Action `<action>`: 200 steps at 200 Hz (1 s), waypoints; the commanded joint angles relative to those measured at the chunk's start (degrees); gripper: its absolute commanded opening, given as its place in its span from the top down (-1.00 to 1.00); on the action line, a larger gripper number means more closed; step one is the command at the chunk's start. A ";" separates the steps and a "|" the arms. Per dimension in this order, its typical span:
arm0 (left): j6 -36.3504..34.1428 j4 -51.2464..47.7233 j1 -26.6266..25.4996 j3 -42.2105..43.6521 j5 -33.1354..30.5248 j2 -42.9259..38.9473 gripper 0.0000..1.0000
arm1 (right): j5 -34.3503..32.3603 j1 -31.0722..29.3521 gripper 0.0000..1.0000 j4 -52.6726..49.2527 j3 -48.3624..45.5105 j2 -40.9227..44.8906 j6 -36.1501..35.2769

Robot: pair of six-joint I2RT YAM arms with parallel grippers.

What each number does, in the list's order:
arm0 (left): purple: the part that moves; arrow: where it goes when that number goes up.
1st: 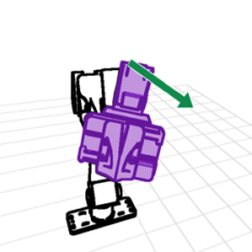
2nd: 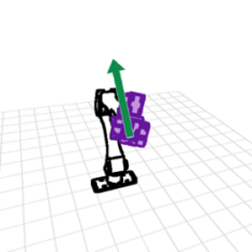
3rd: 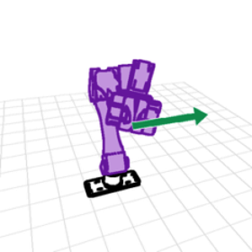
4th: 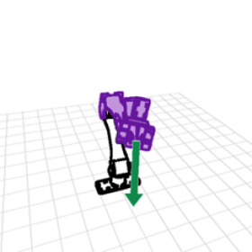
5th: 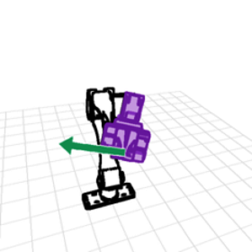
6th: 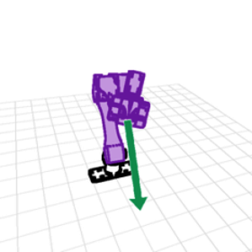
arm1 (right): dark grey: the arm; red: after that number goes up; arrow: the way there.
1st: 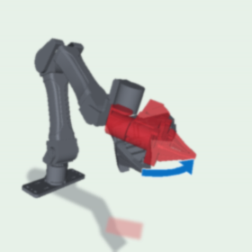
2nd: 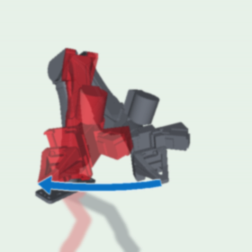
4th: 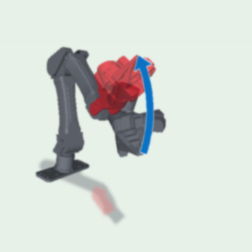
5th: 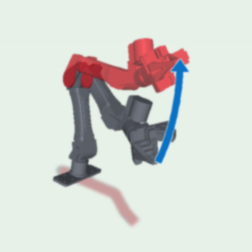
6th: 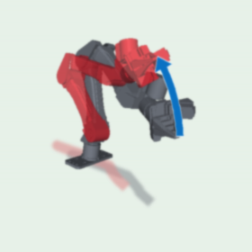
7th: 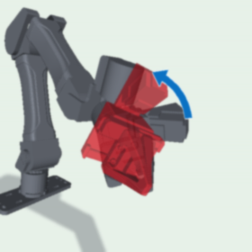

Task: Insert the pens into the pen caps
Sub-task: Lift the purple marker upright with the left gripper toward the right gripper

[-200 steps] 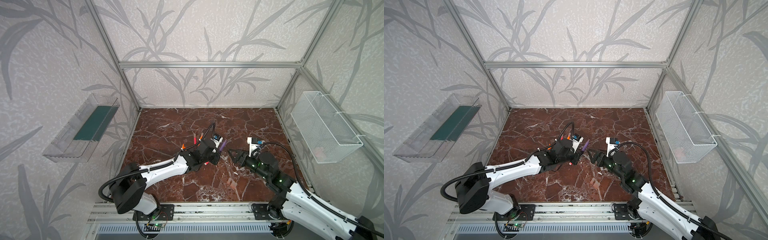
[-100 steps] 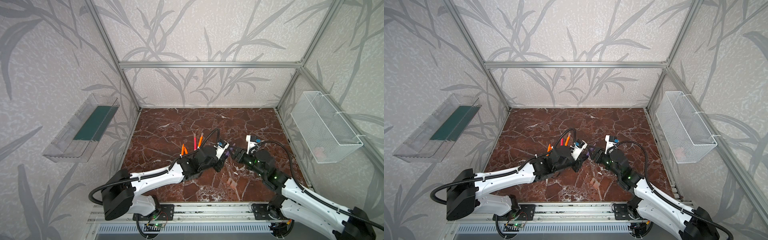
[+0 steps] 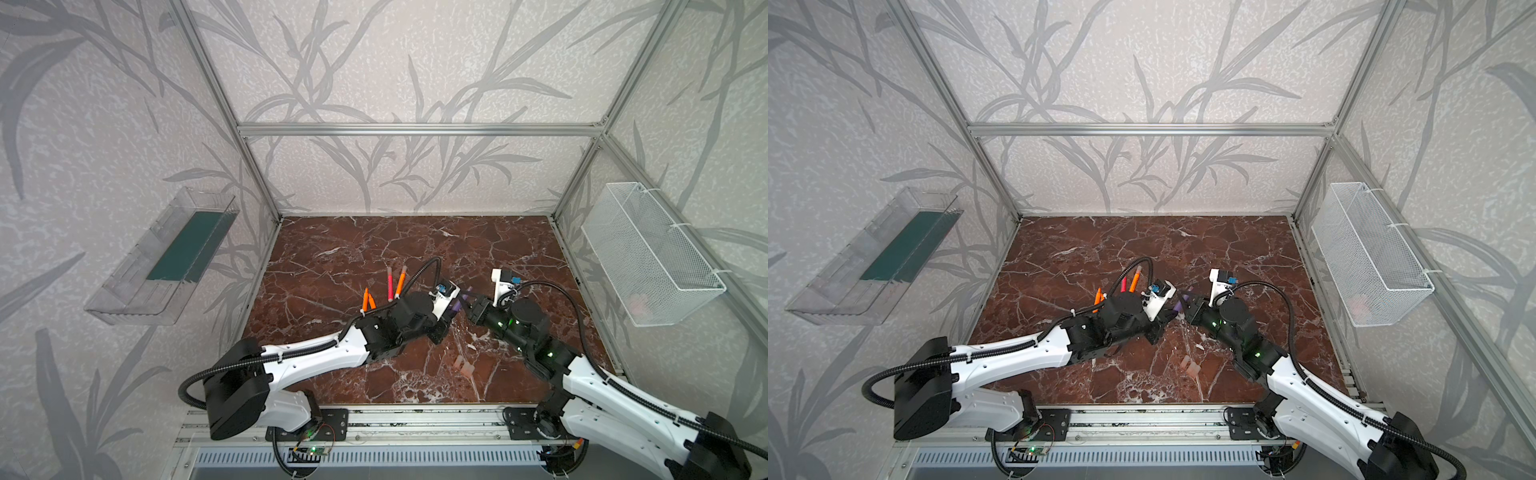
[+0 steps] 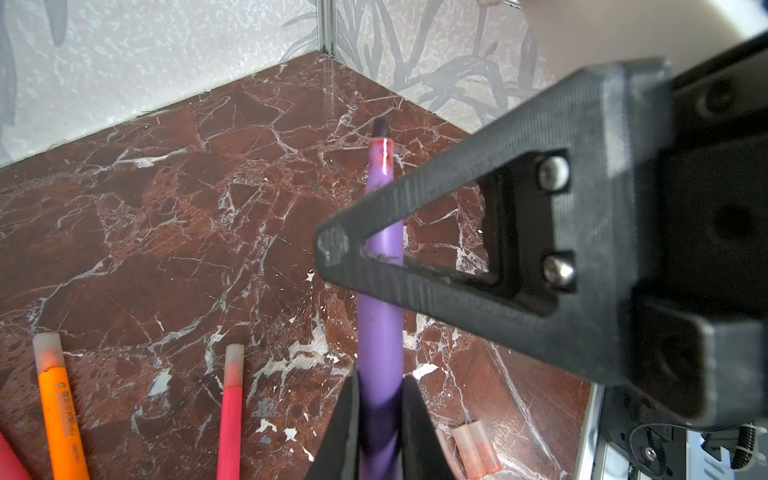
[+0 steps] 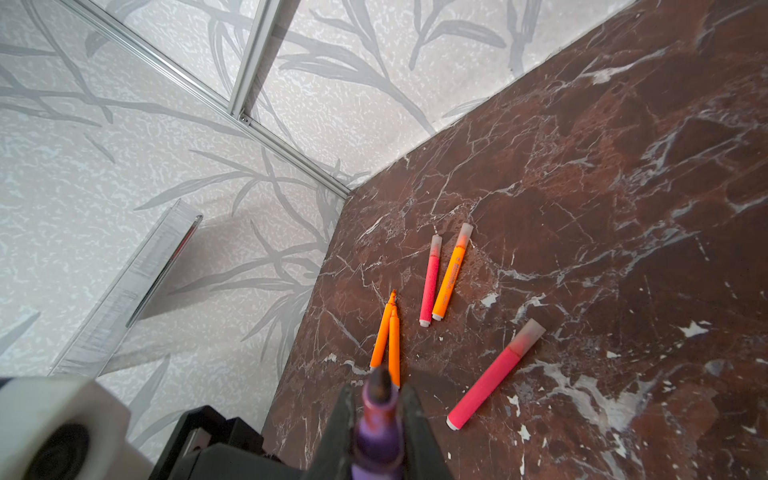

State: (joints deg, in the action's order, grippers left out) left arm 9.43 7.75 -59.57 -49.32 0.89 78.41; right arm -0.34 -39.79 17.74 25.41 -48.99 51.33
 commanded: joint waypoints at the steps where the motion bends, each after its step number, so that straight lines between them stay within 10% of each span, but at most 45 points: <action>1: -1.42 2.66 -0.27 0.80 -1.05 -0.02 0.47 | 1.09 -0.09 1.00 0.98 1.12 -0.06 0.67; 40: -1.36 4.78 -0.26 0.35 -1.92 1.65 0.12 | 0.40 -2.19 1.00 3.36 -0.41 1.10 2.11; 113: -0.98 5.68 -0.27 -0.88 -1.41 3.52 0.73 | -2.19 -3.90 1.00 1.04 -0.49 1.15 1.22; 200: -0.74 6.99 -0.18 -0.95 -0.71 3.48 0.36 | -3.26 -3.98 1.00 1.89 -2.38 1.71 1.59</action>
State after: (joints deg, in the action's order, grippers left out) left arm 9.15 12.69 -59.79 -48.88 -0.12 82.39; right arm -2.57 -43.51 18.55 23.90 -47.88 53.12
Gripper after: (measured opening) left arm 0.345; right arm 0.165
